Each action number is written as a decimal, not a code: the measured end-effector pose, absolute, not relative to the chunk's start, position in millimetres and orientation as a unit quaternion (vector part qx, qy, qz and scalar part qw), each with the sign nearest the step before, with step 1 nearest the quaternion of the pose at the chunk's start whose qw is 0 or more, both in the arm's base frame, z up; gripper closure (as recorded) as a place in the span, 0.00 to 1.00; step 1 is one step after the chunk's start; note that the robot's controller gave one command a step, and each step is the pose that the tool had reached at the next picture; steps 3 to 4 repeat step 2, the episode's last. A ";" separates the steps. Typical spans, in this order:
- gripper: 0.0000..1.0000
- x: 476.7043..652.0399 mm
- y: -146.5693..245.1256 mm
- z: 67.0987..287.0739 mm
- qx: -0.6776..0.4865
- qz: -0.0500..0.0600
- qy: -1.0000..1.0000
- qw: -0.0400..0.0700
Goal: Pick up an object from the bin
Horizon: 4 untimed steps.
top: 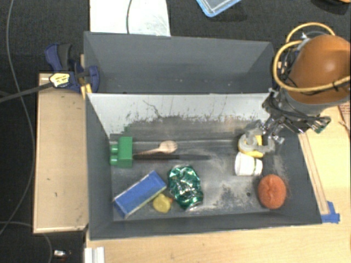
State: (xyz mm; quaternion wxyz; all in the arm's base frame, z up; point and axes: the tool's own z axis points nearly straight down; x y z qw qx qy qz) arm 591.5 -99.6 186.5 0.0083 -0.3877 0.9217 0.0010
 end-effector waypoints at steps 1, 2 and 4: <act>1.00 591.2 -99.3 206.5 -0.386 0.002 0.922 0.008; 1.00 592.1 -99.3 228.8 -0.385 0.000 0.923 0.010; 1.00 592.1 -99.3 228.8 -0.385 0.000 0.923 0.010</act>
Offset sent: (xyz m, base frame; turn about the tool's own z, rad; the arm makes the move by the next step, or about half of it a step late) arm -0.0004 0.0002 0.0593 0.0030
